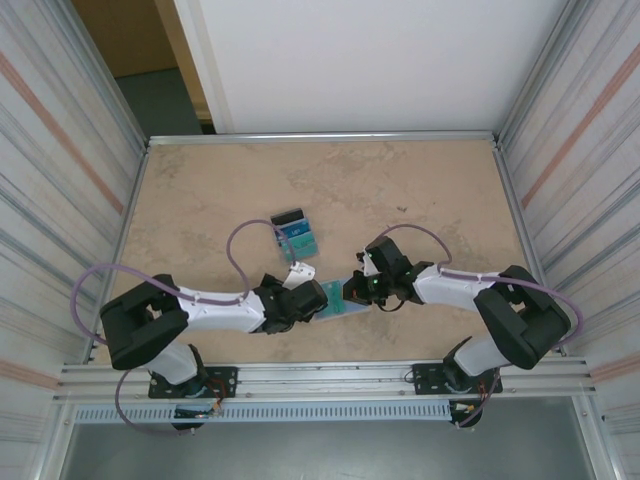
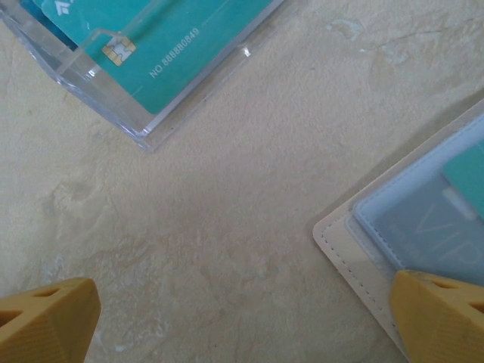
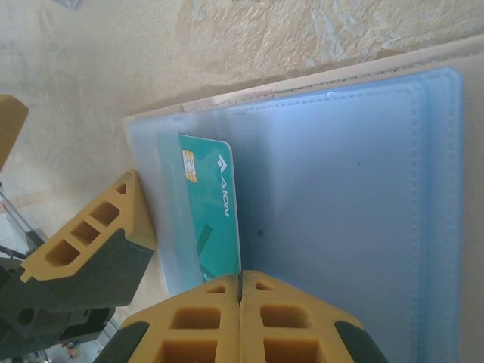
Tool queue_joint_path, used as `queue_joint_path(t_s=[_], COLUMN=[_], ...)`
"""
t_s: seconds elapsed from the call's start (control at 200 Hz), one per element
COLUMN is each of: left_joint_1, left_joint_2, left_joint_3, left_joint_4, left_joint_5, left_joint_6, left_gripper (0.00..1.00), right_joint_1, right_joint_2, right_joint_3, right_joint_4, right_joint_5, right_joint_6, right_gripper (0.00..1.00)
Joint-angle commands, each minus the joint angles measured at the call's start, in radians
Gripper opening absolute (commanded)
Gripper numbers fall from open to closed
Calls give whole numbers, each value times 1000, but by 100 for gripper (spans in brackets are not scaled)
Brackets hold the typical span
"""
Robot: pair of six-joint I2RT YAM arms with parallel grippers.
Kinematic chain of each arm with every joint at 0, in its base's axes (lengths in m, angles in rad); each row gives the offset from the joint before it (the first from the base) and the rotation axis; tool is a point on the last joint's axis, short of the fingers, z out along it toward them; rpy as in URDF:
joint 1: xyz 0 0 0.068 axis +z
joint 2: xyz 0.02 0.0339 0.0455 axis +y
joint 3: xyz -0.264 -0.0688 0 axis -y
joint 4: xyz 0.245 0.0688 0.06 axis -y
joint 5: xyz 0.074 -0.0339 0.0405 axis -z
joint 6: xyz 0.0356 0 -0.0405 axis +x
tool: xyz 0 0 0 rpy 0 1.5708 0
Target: Take the credit cards out of the card holder
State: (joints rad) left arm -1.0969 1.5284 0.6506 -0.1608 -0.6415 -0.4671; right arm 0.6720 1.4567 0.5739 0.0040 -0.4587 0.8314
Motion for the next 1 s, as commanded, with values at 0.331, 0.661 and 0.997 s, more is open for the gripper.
queue_joint_path(t_s=[0.331, 0.661, 0.997], left_joint_1=[-5, -23, -21], left_joint_2=[-79, -33, 74], left_joint_3=[30, 83, 121], left_joint_4=[-41, 43, 33], left_joint_5=[-25, 2, 25], left_joint_6=[138, 193, 217], left_gripper=[99, 99, 99], right_joint_1=[-8, -8, -12], right_joint_2=[20, 25, 7], right_joint_3=[37, 43, 24], right_joint_4=[-42, -41, -50], right_joint_5=[26, 20, 29], right_joint_6=[-36, -32, -29], right_gripper=[0, 0, 0])
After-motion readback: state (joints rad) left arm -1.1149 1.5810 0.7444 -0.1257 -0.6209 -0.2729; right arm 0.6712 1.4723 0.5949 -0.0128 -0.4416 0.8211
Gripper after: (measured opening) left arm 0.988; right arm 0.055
